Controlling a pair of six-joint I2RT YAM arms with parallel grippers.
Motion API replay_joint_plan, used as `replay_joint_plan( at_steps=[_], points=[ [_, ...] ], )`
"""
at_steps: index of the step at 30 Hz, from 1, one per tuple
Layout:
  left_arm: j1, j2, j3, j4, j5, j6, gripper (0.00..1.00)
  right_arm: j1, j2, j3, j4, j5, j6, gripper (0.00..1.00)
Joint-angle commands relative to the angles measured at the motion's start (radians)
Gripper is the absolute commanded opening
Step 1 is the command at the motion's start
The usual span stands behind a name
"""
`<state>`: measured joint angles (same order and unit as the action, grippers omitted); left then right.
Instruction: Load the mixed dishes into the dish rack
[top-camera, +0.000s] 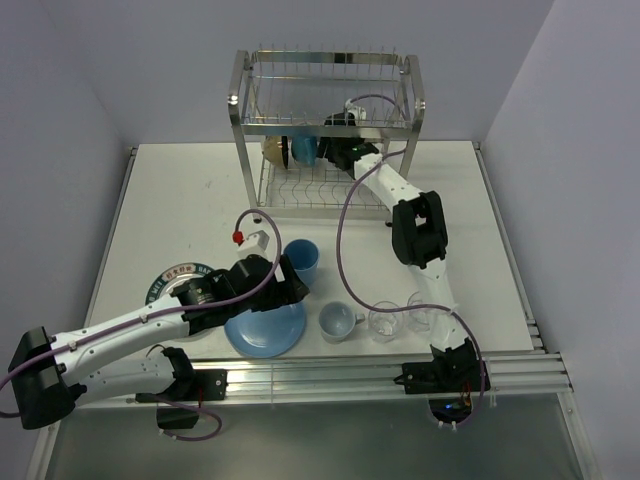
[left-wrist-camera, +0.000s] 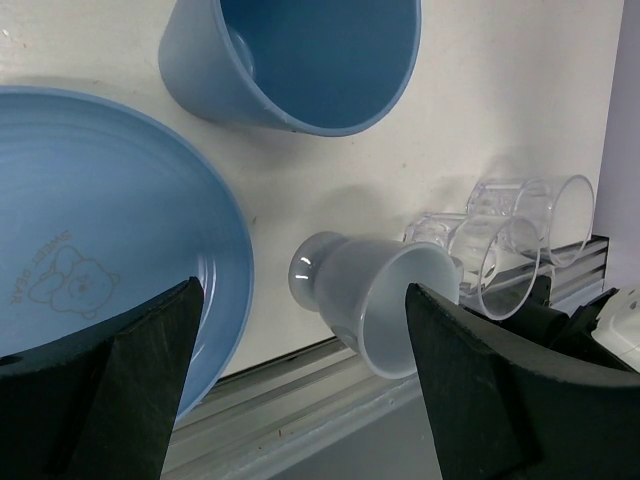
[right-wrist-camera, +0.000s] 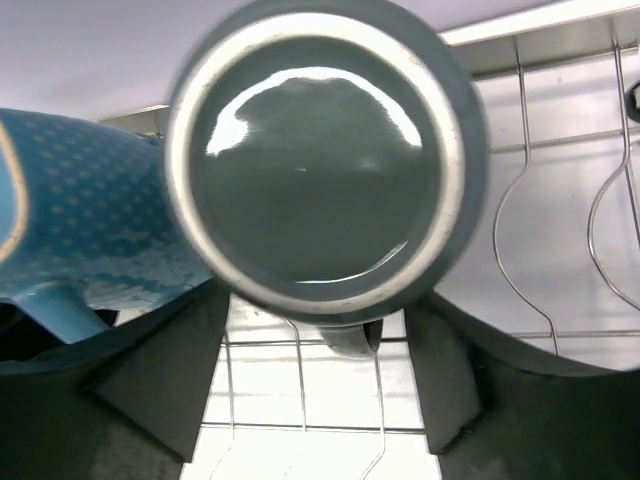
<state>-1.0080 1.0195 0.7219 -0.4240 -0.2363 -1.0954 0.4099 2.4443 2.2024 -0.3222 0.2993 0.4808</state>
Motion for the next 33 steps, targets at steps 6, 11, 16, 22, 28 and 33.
replay_joint_plan(
  at_steps=[6,11,16,22,28,33],
  points=[
    [-0.017,-0.029,0.017,0.024,-0.017,-0.037,0.88,-0.01,-0.14,-0.153,0.072,-0.009,0.019,0.82],
    [-0.058,-0.021,0.017,0.028,-0.023,-0.067,0.88,-0.005,-0.271,-0.357,0.176,-0.023,0.035,0.83],
    [-0.107,-0.032,0.014,0.022,-0.055,-0.107,0.88,-0.003,-0.226,-0.277,0.133,-0.011,-0.033,0.84],
    [-0.121,-0.019,0.017,0.022,-0.066,-0.107,0.88,-0.005,-0.142,-0.132,0.072,0.014,-0.08,0.8],
    [-0.121,0.008,0.054,0.005,-0.083,-0.086,0.88,-0.008,-0.082,-0.037,0.041,0.029,-0.102,0.72],
    [-0.121,-0.019,0.042,0.007,-0.083,-0.09,0.89,-0.016,-0.054,-0.009,0.026,0.035,-0.11,0.69]
  ],
)
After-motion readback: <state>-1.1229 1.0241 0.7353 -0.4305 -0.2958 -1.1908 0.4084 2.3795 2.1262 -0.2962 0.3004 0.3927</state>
